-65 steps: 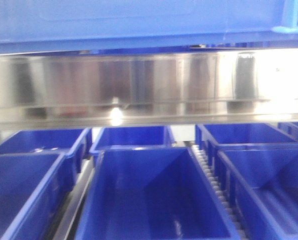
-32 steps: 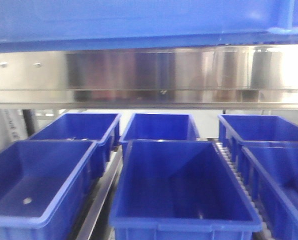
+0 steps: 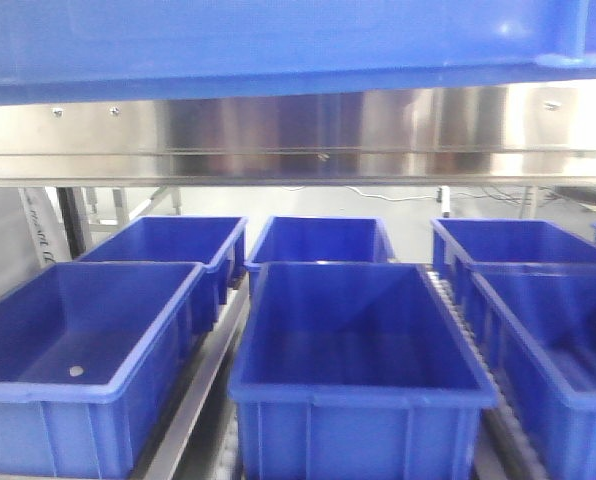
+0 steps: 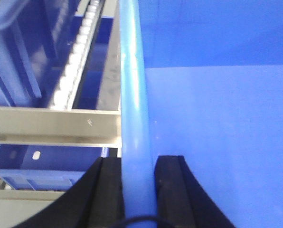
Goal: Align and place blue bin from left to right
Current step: 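Hold the blue bin with both grippers while the base backs away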
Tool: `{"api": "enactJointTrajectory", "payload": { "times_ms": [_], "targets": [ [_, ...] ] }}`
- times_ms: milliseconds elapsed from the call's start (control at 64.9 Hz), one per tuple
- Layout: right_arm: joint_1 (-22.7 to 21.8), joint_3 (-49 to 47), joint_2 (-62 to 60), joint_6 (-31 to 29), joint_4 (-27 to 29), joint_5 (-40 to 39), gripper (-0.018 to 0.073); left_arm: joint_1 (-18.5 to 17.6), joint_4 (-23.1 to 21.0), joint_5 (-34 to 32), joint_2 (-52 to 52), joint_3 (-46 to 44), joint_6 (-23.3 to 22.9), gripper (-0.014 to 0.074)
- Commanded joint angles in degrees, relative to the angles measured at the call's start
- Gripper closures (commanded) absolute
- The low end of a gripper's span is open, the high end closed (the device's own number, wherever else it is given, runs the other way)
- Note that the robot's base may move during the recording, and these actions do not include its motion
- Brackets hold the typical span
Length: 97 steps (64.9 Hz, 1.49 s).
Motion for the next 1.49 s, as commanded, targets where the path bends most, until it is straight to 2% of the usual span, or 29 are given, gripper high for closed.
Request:
{"api": "enactJointTrajectory", "payload": {
  "times_ms": [0, 1479],
  "targets": [
    [0.05, -0.72, -1.04, -0.81, -2.28, -5.21, 0.0638, -0.44, 0.62, -4.13, -1.2, -0.59, 0.43, 0.0708],
    [0.05, -0.72, -1.04, -0.81, -2.28, -5.21, 0.0638, -0.44, 0.62, -4.13, -1.2, -0.59, 0.43, 0.0708]
  ]
}}
